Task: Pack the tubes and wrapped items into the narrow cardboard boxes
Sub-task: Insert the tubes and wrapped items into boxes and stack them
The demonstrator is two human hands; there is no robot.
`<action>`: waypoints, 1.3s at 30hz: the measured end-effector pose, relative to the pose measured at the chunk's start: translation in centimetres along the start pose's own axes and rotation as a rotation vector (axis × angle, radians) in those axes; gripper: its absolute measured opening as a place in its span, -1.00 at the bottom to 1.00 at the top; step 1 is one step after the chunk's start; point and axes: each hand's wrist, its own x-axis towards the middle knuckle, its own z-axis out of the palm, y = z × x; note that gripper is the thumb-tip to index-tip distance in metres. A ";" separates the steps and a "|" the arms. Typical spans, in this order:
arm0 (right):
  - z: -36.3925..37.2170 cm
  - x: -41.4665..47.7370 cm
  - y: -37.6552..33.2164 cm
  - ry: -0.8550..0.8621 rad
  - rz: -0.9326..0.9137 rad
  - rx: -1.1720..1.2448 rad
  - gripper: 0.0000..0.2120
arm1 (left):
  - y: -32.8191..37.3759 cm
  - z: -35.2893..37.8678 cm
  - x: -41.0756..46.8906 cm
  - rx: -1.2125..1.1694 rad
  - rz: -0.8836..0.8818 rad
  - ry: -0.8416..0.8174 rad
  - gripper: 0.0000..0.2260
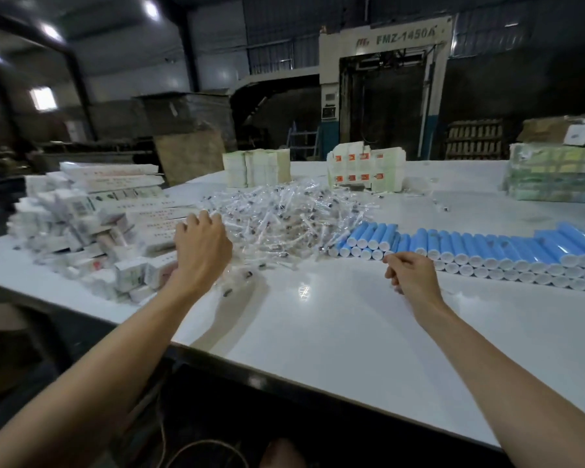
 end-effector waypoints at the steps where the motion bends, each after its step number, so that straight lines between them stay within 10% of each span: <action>1: 0.1 0.1 0.1 -0.005 -0.004 -0.003 -0.86 | -1.8 0.2 0.0 0.068 -0.024 -0.032 -0.67; 5: 0.4 0.1 0.0 -0.012 -0.011 -0.020 -0.85 | -5.7 1.6 -0.7 0.147 0.017 -0.099 -0.39; 13: 0.2 -0.3 -0.2 -0.023 -0.012 -0.015 -0.84 | -6.4 0.4 -0.1 -0.069 0.064 -0.018 -0.46; 26: 0.5 -1.4 -1.4 -0.039 -0.037 -0.035 -0.83 | 2.3 -2.5 -1.1 -1.411 -0.023 -0.657 -0.64; 34: 1.8 -3.5 -5.6 -0.311 -0.176 0.261 -0.73 | 14.5 -1.6 -3.4 -1.014 0.323 -0.357 -0.54; 39: 1.4 -3.6 -5.2 -0.179 -0.114 0.261 -0.64 | 19.4 -1.3 -4.4 -0.697 0.466 -0.125 -0.32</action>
